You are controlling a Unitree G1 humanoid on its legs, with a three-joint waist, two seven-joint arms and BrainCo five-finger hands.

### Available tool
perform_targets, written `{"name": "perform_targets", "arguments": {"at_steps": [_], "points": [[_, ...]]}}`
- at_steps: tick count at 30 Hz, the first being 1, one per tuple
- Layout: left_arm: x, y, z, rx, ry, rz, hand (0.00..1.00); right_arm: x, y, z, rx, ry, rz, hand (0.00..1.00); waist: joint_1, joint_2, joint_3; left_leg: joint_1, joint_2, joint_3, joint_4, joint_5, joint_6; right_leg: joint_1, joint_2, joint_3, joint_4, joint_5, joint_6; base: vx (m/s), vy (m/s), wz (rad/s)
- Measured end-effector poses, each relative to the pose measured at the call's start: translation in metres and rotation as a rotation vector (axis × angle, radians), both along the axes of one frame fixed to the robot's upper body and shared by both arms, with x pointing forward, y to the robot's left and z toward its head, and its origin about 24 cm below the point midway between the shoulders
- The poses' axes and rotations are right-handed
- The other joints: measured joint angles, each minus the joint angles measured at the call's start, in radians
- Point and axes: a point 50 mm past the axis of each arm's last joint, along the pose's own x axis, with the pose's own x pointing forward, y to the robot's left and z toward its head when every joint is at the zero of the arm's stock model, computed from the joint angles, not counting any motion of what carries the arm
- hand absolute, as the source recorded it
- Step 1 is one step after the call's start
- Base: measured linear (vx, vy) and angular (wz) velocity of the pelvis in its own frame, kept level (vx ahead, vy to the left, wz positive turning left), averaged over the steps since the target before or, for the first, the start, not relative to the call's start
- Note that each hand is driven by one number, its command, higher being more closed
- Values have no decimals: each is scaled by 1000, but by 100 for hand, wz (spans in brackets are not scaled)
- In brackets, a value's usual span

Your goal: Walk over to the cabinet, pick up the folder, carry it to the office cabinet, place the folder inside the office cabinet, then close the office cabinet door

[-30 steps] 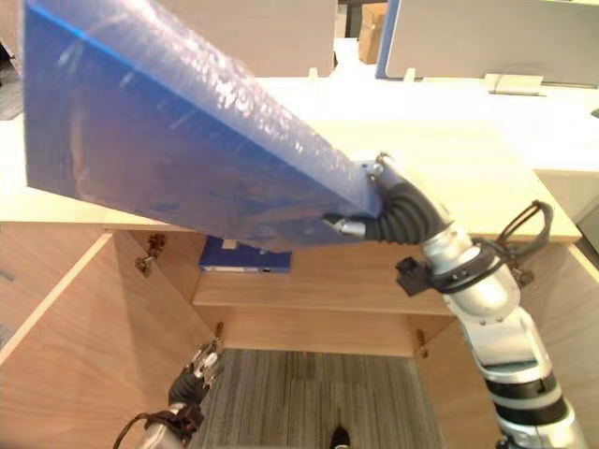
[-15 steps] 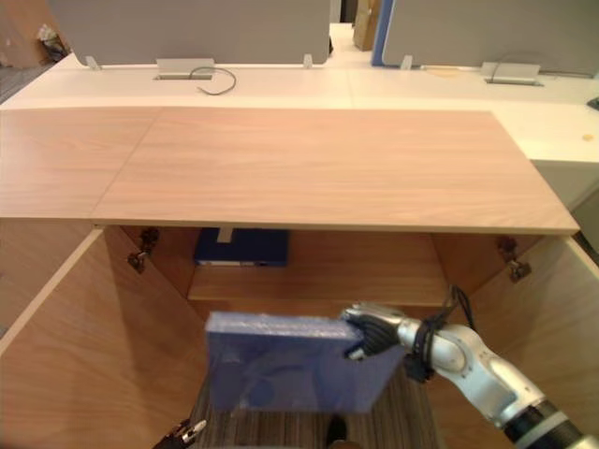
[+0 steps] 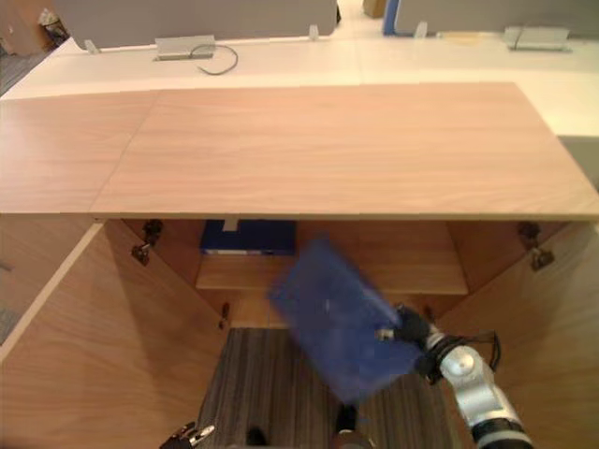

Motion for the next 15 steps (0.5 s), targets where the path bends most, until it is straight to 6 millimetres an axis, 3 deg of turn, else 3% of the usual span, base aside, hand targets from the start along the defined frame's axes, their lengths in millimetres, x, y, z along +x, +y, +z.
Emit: {"name": "perform_targets", "arguments": {"at_steps": [3, 5, 8, 11, 15], "points": [[21, -2, 4, 5, -53, -13, 0, 31, -13, 44, 87, -206, -124, 100, -1, 22, 92, -96, -3, -4, 153, -57, 22, -155, -63, 35, 251, -91, 3, -95, 68, -11], [32, 0, 8, 29, -83, -26, 0, 35, -17, 60, 88, -273, -151, 100, 1, 17, 131, -151, -8, -6, 252, -105, 30, -234, -102, 60, 399, -153, 9, -147, 86, 8], [52, 2, 20, 124, -162, -67, 0, 38, -6, 78, 83, -357, -112, 100, 6, 12, 208, -275, 18, -5, 493, -219, 44, -364, -155, 99, 620, -248, 16, -167, 40, 2], [67, 4, 29, 163, -226, -67, 0, 36, 7, 93, 108, -429, -67, 100, 20, 10, 233, -414, 49, 16, 658, -290, 48, -517, -167, 142, 760, -293, 19, -183, 47, -13], [93, 7, 42, 203, -312, -52, 0, 36, 16, 112, 115, -522, -47, 100, 33, -7, 259, -564, 84, 26, 793, -326, 63, -679, -172, 176, 872, -309, 2, -122, 31, -7]]}}
